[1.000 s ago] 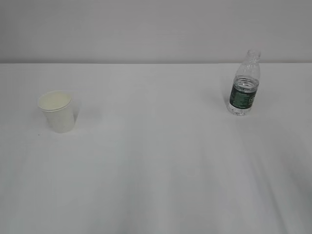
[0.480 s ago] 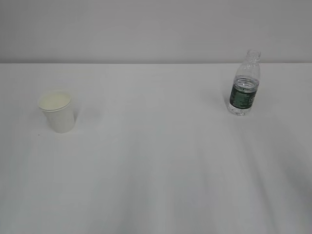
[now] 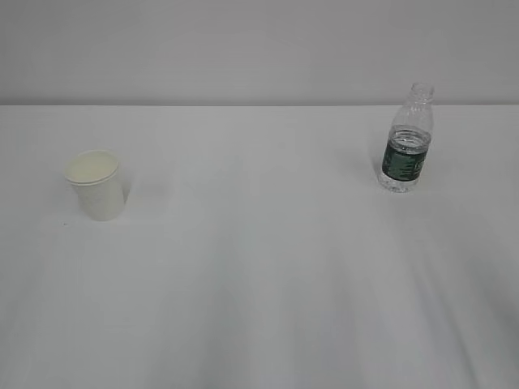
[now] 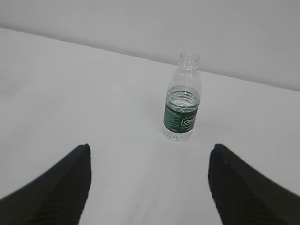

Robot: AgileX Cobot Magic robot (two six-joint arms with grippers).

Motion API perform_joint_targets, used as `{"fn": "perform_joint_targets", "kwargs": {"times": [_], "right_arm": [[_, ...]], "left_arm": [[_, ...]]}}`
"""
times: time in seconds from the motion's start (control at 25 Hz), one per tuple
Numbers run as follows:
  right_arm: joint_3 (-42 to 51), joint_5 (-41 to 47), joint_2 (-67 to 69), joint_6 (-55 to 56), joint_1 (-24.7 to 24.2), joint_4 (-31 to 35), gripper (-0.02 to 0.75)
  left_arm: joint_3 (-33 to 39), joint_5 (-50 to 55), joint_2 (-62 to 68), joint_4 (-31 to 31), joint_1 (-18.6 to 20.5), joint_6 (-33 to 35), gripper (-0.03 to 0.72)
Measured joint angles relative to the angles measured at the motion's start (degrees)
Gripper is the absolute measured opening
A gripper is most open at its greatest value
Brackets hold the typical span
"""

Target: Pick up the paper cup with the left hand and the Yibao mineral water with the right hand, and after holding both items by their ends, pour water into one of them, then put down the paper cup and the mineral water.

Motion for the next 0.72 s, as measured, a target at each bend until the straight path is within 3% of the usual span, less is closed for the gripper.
{"fn": "perform_joint_targets", "kwargs": {"times": [0.16, 0.72], "right_arm": [[0.0, -0.1, 0.0, -5.4, 0.0, 0.0, 0.589], [0.0, -0.4, 0.0, -6.3, 0.0, 2.2, 0.589]], "left_arm": [[0.0, 0.0, 0.0, -1.2, 0.0, 0.0, 0.404], [0.0, 0.0, 0.0, -1.8, 0.0, 0.0, 0.404]]}}
